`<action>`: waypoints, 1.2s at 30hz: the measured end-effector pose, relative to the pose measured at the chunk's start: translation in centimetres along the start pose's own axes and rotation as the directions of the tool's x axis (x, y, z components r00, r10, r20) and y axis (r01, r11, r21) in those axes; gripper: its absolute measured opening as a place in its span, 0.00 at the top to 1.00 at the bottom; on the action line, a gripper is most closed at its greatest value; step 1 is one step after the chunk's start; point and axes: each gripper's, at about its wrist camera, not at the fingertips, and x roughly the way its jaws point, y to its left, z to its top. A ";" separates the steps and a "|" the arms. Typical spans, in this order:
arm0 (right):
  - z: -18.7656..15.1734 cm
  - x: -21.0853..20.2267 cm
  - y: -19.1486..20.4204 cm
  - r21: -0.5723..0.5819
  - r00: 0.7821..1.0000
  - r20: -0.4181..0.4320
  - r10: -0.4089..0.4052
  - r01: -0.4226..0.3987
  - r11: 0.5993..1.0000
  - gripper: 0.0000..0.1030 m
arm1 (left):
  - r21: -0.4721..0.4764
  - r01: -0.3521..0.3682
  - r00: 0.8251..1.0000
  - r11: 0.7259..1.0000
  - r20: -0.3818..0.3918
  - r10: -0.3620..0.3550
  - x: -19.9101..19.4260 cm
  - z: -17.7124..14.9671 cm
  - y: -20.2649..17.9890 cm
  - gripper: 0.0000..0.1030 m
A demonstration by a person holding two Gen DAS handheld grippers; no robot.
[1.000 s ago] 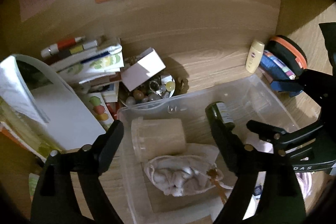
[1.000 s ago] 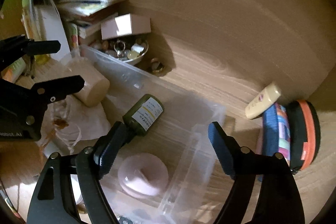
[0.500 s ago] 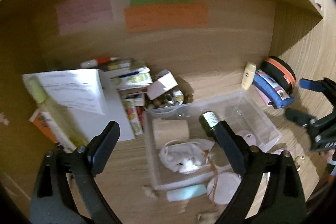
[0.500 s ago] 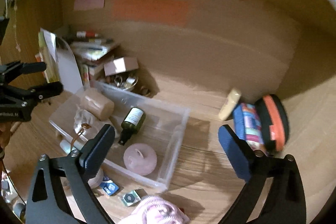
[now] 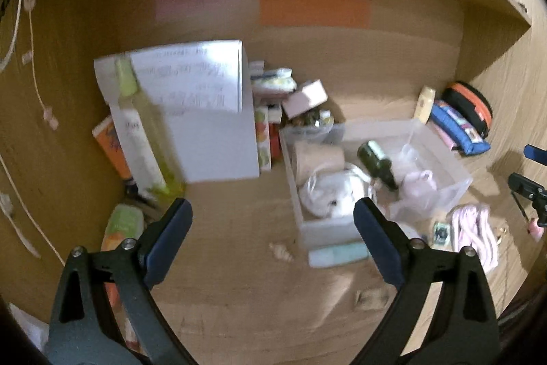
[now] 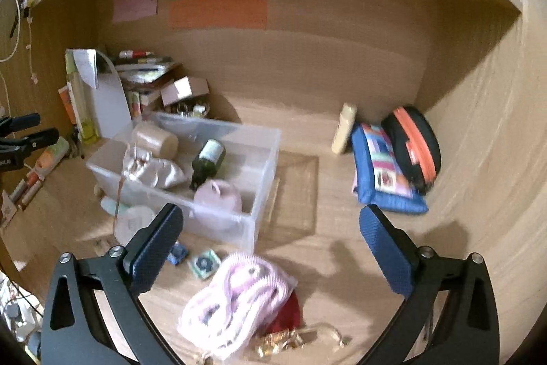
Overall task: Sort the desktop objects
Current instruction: 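Grasp the small seashell with left gripper while right gripper grasps bagged pink rope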
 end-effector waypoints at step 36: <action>-8.2 7.6 2.1 0.098 0.963 -0.265 0.038 -0.012 0.995 0.15 | 0.024 0.069 0.954 0.997 -0.293 -0.059 11.3 -5.4 1.1 0.33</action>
